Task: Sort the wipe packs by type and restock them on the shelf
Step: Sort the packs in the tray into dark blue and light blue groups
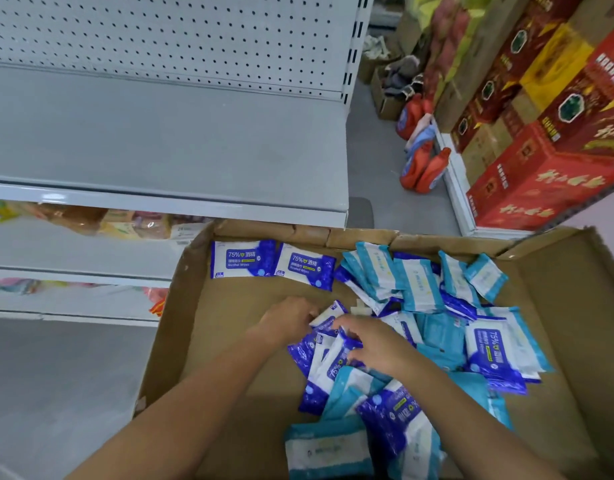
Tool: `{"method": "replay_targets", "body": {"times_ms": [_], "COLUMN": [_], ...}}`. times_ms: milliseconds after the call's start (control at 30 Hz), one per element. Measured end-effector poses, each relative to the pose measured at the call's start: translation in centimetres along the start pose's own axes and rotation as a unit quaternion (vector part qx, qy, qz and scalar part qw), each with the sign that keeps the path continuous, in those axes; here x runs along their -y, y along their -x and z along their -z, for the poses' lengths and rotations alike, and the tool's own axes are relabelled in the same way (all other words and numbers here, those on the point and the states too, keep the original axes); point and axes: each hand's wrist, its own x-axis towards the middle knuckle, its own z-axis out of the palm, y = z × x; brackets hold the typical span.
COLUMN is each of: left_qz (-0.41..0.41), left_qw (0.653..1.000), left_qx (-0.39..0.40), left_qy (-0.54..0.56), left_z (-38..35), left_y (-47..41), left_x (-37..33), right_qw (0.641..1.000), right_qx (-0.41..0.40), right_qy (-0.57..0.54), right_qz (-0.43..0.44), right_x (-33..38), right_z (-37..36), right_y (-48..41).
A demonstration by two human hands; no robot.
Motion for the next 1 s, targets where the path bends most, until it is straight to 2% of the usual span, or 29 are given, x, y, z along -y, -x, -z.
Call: {"method": "replay_targets", "body": {"times_ms": [200, 300, 367, 433, 533, 600, 633, 700, 733, 800, 867, 900, 1000], "left_qz": [0.133, 0.169, 0.189, 0.201, 0.214, 0.230, 0.233, 0.188, 0.132, -0.012, -0.135, -0.167, -0.176], "left_qw": [0.989, 0.984, 0.977, 0.974, 0.970, 0.963, 0.962, 0.973, 0.975, 0.971, 0.956, 0.950, 0.948], "left_qx": [0.045, 0.063, 0.093, 0.090, 0.087, 0.126, 0.138, 0.090, 0.043, -0.015, 0.010, 0.029, 0.052], "left_qy": [-0.037, -0.008, 0.025, 0.057, 0.072, 0.063, 0.039, -0.096, -0.176, -0.237, -0.260, -0.264, -0.259], "left_z": [4.0, 4.5, 4.4, 4.2, 4.4, 4.4, 4.4, 4.3, 4.2, 3.3, 2.1, 1.5, 0.3], "left_y": [3.6, 5.2, 6.1, 6.7, 7.9, 8.6, 8.9, 9.1, 9.0, 8.5, 7.9, 7.8, 7.6], "left_x": [4.3, 5.0, 5.2, 5.6, 5.6, 5.4, 5.1, 4.7, 4.6, 4.4, 4.4, 4.2, 4.3], "right_qw": [0.995, 0.991, 0.989, 0.989, 0.995, 0.990, 0.976, 0.943, 0.944, 0.958, 0.969, 0.972, 0.982], "right_qx": [-0.053, -0.066, -0.061, -0.047, -0.045, -0.059, -0.068, -0.080, -0.085, -0.079, -0.054, -0.042, -0.036], "right_qy": [0.037, 0.054, 0.079, 0.092, 0.022, -0.096, -0.180, -0.292, -0.286, -0.241, -0.201, -0.185, -0.133], "right_qz": [-0.079, -0.107, -0.108, -0.103, -0.085, -0.088, -0.101, -0.135, -0.142, -0.135, -0.133, -0.137, -0.127], "right_x": [-1.4, -0.6, 0.0, 0.4, 0.6, 1.3, 1.8, 2.5, 2.6, 2.2, 1.4, 1.1, 0.6], "right_z": [1.7, 1.8, 2.0, 2.2, 2.6, 3.2, 3.5, 3.7, 3.6, 2.9, 2.1, 1.8, 1.6], "right_y": [0.1, -0.3, -0.6, -0.8, -1.1, -1.3, -1.3, -1.3, -1.2, -1.0, -0.7, -0.6, -0.2]}}
